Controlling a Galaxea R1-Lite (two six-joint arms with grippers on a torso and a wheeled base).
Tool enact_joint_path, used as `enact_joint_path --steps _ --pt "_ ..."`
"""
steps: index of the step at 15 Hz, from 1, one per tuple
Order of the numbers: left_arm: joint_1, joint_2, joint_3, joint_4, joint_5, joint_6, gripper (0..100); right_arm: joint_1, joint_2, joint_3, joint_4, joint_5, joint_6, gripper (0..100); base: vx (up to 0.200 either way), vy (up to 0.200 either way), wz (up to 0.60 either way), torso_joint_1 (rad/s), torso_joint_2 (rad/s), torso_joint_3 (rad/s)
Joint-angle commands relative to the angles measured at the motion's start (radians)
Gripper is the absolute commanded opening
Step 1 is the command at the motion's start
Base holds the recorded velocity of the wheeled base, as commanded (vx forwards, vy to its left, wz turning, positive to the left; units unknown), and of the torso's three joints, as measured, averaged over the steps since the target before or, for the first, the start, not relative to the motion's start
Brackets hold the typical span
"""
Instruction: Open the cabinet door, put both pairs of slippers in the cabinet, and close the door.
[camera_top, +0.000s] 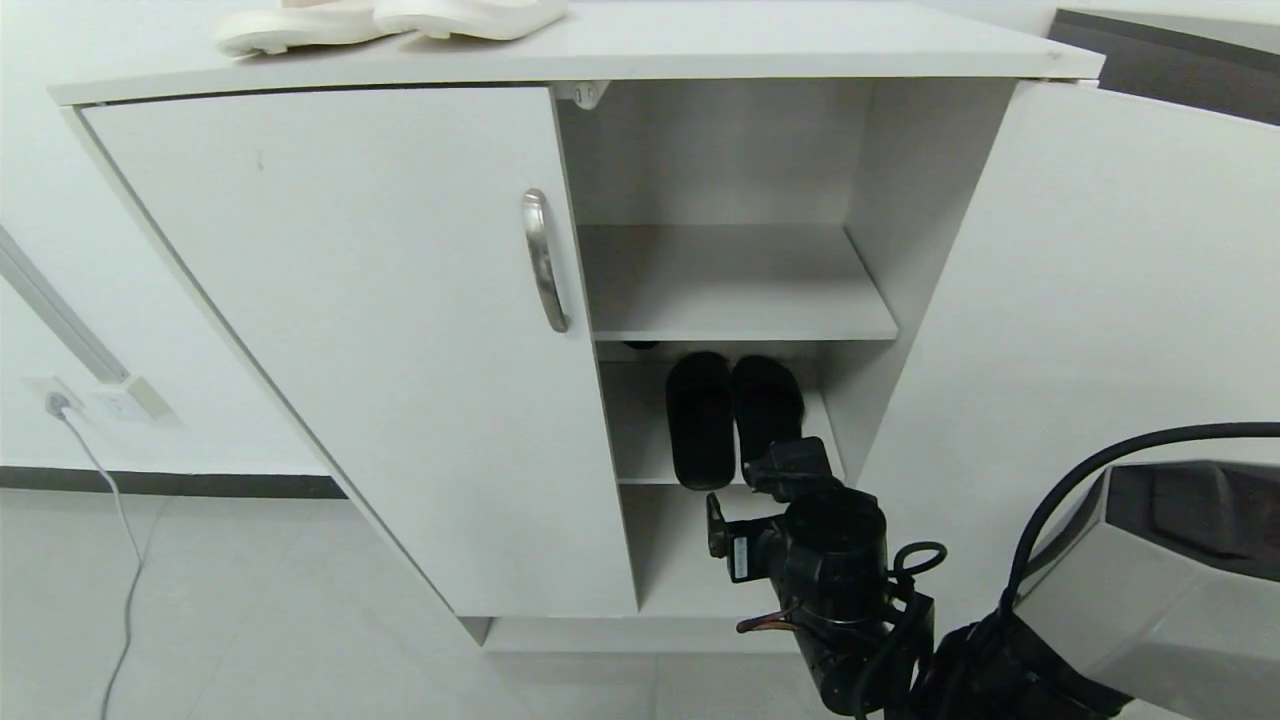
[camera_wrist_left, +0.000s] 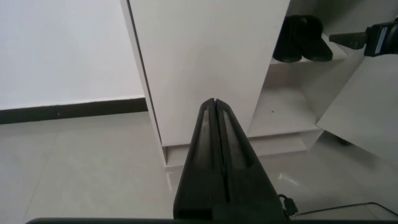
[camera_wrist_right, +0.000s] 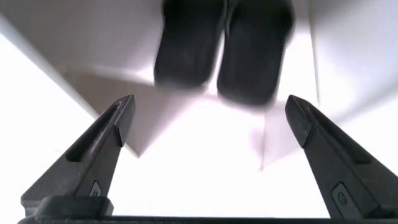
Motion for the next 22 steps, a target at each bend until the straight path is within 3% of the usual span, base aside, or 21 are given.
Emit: enact_joint_path --steps 1,12,22 --pt "0.0 0.001 0.0 0.0 0.0 0.0 0 -0.001 -0.002 0.006 -0.001 0.001 0.0 100 0.0 0.0 0.0 0.0 0.0 0.0" --pt "0.0 0.001 0.001 0.0 0.0 0.0 0 -0.01 -0.001 0.026 -0.002 0.002 0.0 100 0.0 0.0 0.0 0.0 0.0 0.0" --pt "0.0 0.001 0.001 0.0 0.002 0.001 0 -0.032 0.004 0.03 -0.022 0.001 0.001 100 0.0 0.0 0.0 0.003 0.0 0.169"
